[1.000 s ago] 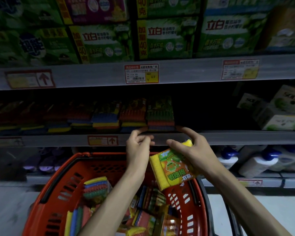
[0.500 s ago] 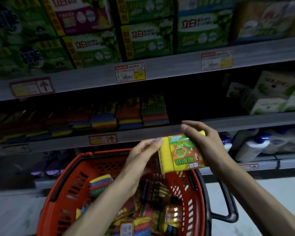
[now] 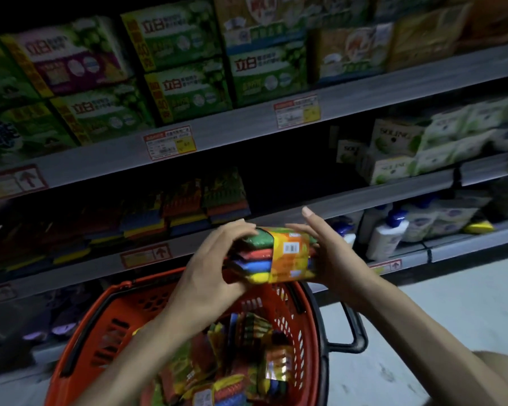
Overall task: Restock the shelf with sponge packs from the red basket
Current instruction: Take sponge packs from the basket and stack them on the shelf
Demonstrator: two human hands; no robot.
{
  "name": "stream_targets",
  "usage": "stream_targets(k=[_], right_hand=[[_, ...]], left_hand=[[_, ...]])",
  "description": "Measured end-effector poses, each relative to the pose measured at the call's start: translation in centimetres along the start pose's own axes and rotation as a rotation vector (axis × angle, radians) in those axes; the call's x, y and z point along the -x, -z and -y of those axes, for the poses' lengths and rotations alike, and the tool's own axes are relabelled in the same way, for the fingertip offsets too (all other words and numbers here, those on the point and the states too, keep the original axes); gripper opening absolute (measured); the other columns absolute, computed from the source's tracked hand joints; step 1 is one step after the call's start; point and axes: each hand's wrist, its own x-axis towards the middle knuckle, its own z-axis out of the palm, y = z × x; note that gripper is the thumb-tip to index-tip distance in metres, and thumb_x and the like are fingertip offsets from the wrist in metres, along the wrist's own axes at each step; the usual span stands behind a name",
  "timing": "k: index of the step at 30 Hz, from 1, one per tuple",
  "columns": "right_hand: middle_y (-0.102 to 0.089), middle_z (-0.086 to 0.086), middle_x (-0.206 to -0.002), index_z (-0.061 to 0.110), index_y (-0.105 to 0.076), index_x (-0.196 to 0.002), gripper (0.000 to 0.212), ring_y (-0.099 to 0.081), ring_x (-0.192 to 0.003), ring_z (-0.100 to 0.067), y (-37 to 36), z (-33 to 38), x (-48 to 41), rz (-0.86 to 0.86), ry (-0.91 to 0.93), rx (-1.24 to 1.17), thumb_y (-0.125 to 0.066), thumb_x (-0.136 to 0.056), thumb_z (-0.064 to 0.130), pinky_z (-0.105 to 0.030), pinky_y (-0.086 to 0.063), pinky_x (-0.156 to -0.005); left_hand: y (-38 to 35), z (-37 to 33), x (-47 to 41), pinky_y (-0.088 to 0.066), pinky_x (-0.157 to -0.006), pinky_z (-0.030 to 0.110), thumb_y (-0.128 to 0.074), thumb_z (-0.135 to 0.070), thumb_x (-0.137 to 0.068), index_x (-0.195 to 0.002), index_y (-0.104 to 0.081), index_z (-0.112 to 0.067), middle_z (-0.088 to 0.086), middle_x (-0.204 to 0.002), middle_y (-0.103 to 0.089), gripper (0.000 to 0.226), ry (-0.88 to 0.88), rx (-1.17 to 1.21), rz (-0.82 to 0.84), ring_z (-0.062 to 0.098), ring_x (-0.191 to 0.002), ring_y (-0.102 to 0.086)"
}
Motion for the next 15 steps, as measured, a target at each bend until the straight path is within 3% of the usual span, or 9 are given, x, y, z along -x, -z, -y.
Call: stream_targets(k=[4, 7, 9, 11, 15], right_hand=[[-0.077, -0.003, -0.112, 0.034, -0.065, -0.127, 0.037, -0.074, -0.106, -0.025, -0.3, -0.6, 0.3, -0.044, 0.021, 0.070, -0.056, -0.097, 0.053, -0.049, -0.053, -0.102], [-0.078, -0.002, -0.110, 0.032, -0.066, -0.128, 0.034, -0.073, -0.106, -0.025, -0.5, -0.7, 0.3, -0.099, 0.063, 0.056, -0.059, -0.098, 0.045, -0.051, -0.054, -0.101], [-0.077, -0.001, -0.111, 0.035, -0.069, -0.123, 0.030, -0.073, -0.107, -0.025, -0.4, -0.6, 0.5, -0.112, 0.107, 0.067, -0.060, -0.097, 0.046, -0.053, -0.053, -0.102], [-0.078, -0.001, -0.107, 0.034, -0.070, -0.120, 0.032, -0.074, -0.103, -0.023, -0.4, -0.3, 0.8, -0.121, 0.138, 0.091, -0.058, -0.096, 0.052, -0.051, -0.054, -0.101], [-0.079, -0.003, -0.091, 0.024, -0.075, -0.107, 0.057, -0.076, -0.086, -0.015, -0.6, 0.0, 1.1, -0.186, 0.158, 0.181, -0.038, -0.098, 0.067, -0.035, -0.055, -0.086]], left_hand=[[-0.4, -0.2, 0.7, -0.035, -0.119, 0.031, -0.089, -0.011, -0.077, -0.144, -0.044, -0.035, -0.017, -0.156, -0.037, 0.085, -0.135, -0.126, 0.102, 0.007, -0.154, -0.022], [-0.1, -0.7, 1.1, -0.025, -0.119, 0.031, -0.089, -0.036, -0.077, -0.148, -0.038, -0.050, -0.022, -0.163, -0.020, 0.088, -0.049, -0.058, 0.099, 0.005, -0.156, -0.009], [0.1, -1.0, 1.3, -0.027, -0.116, 0.026, -0.088, -0.045, -0.074, -0.149, -0.034, -0.056, -0.026, -0.162, -0.015, 0.092, 0.013, -0.023, 0.068, 0.002, -0.154, -0.012], [0.1, -1.1, 1.3, -0.038, -0.111, 0.017, -0.088, -0.040, -0.077, -0.149, -0.033, -0.056, -0.027, -0.158, -0.018, 0.092, 0.015, -0.012, 0.071, -0.002, -0.149, -0.022], [-0.1, -0.9, 0.0, -0.040, -0.100, 0.005, -0.086, -0.035, -0.080, -0.152, -0.034, -0.050, -0.027, -0.147, -0.036, 0.090, 0.074, 0.074, 0.067, -0.009, -0.135, -0.040]])
